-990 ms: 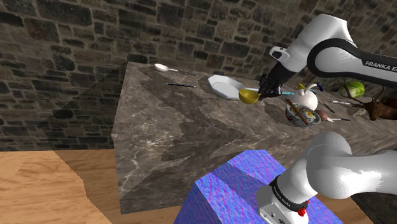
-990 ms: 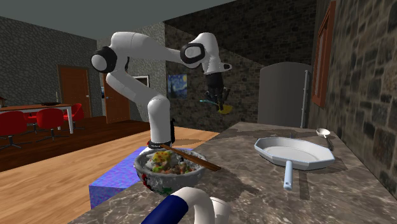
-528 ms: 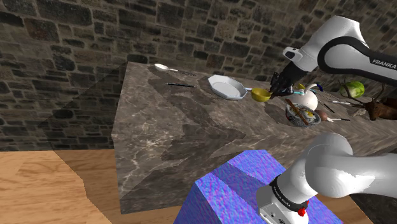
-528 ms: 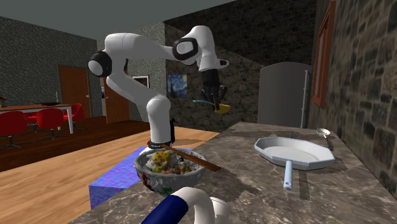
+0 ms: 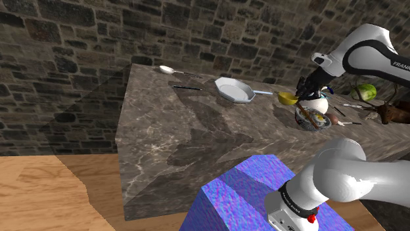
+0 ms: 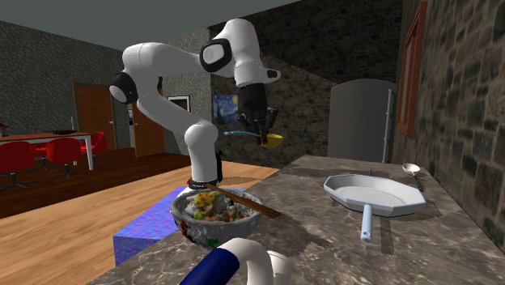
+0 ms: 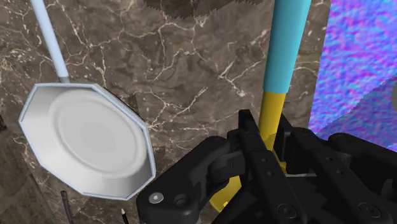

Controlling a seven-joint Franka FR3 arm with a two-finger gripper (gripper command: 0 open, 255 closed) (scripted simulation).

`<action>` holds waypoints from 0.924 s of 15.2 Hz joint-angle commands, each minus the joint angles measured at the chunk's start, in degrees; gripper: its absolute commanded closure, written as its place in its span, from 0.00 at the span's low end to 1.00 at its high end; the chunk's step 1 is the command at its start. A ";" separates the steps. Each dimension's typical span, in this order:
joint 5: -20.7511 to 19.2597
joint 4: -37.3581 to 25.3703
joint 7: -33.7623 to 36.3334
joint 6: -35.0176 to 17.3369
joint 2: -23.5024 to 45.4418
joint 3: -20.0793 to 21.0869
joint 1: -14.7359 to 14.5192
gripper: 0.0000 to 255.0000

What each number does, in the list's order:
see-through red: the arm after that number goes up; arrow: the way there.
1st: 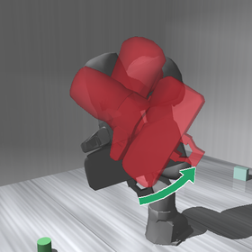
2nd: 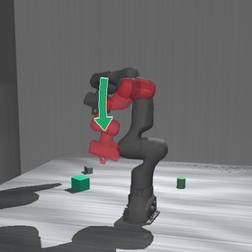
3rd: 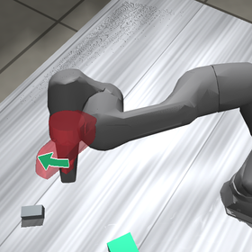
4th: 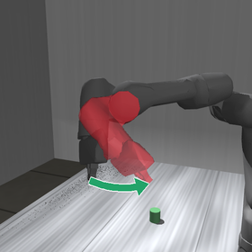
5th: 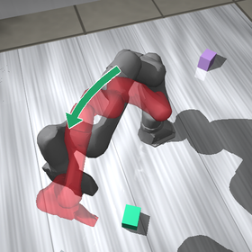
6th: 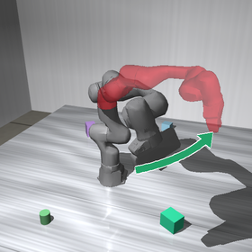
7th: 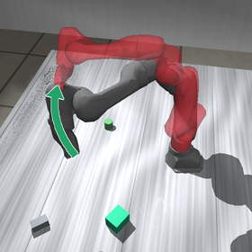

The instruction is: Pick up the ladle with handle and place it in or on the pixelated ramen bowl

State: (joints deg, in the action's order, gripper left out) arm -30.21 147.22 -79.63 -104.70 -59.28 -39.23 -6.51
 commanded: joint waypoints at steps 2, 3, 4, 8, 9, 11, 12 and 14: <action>-1.58 -3.34 -3.98 1.04 0.94 -3.40 0.35 1.00; -2.17 -4.49 -5.38 1.22 1.34 -4.75 0.39 1.00; -2.73 -5.69 -6.76 1.39 1.78 -6.11 0.34 1.00; -4.65 -11.04 -12.18 1.98 3.79 -11.65 -0.58 1.00; -5.04 -12.52 -13.52 2.11 4.36 -13.06 -0.99 1.00; -5.72 -15.63 -16.16 2.39 5.51 -15.96 -2.06 1.00; -6.01 -17.26 -17.48 2.53 6.10 -17.44 -2.72 1.00; -6.49 -20.70 -20.08 2.83 7.28 -20.49 -4.27 1.00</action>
State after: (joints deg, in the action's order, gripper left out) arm -36.47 128.85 -98.05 -102.17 -52.84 -57.88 -9.75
